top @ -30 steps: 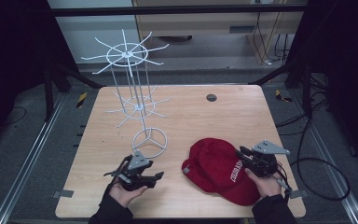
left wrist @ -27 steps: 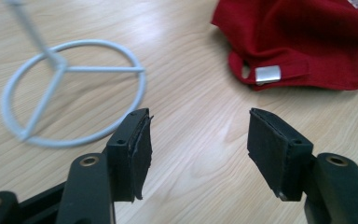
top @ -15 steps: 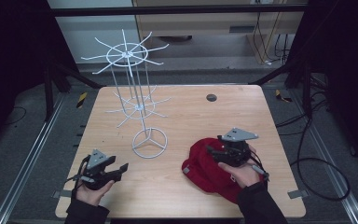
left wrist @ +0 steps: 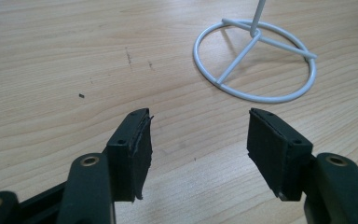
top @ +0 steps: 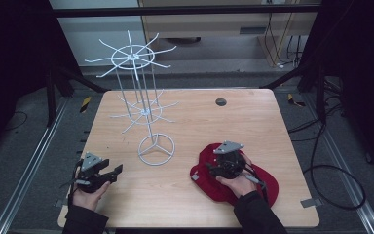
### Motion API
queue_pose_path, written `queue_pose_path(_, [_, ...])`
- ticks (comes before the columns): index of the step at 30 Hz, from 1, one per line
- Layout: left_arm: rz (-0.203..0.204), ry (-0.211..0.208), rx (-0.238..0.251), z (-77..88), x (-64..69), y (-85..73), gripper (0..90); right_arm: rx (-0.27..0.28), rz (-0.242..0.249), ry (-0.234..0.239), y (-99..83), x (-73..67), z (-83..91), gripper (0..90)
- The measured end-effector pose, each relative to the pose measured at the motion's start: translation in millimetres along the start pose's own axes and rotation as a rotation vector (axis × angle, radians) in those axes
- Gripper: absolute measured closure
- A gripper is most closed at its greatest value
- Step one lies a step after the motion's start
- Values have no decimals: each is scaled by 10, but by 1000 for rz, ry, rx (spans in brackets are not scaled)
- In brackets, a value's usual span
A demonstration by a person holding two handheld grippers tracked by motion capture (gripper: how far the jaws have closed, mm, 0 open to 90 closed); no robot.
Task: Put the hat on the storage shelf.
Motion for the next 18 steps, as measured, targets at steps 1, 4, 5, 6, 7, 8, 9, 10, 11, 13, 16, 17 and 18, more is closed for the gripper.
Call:
queue_pose_path(1, [1,-2,-3,-5,-1,-5,399,-27,4,-7,-36,5,-28,472])
queue_pose_path(4, [1,-3,-2,-4,-2,-8,404,-69,-6,-24,-144,21,-107,623])
queue_pose_path(5, [1,-3,-1,-4,-1,-8,405,-74,-8,-28,-176,31,-123,654])
queue_pose_path(6, [0,-4,0,-7,0,-9,406,-75,-14,-31,-204,40,-135,675])
queue_pose_path(7, [-2,-3,-2,-11,0,-11,408,-77,-17,-35,-222,47,-132,690])
queue_pose_path(8, [-2,-4,-4,-16,2,-14,409,-70,-17,-37,-229,53,-121,699])
queue_pose_path(9, [-1,-6,-6,-19,4,-17,411,-61,-19,-36,-224,57,-105,705])
queue_pose_path(10, [-2,-6,-7,-20,6,-17,412,-52,-25,-35,-213,59,-77,709])
queue_pose_path(11, [-2,-6,-6,-20,6,-16,411,-37,-28,-34,-193,64,-47,713])
queue_pose_path(13, [-1,-6,-3,-18,6,-14,412,2,-40,-28,-132,69,35,717])
queue_pose_path(16, [-1,-5,-3,-18,3,-15,412,62,-47,-27,-26,88,190,720])
queue_pose_path(17, [0,-6,-1,-18,4,-14,412,83,-50,-27,14,98,252,721])
queue_pose_path(18, [0,-7,0,-19,6,-13,412,109,-58,-20,57,104,318,722])
Point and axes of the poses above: each handheld gripper's, and its own axes: z roughly backward along the jaws, y roughly out of its top, x roughly to its right, the point moved 6 cm from there along -z, roughly forward along the jaws, and after that the axes turned 2 degrees about y, right-handed, at the moved point
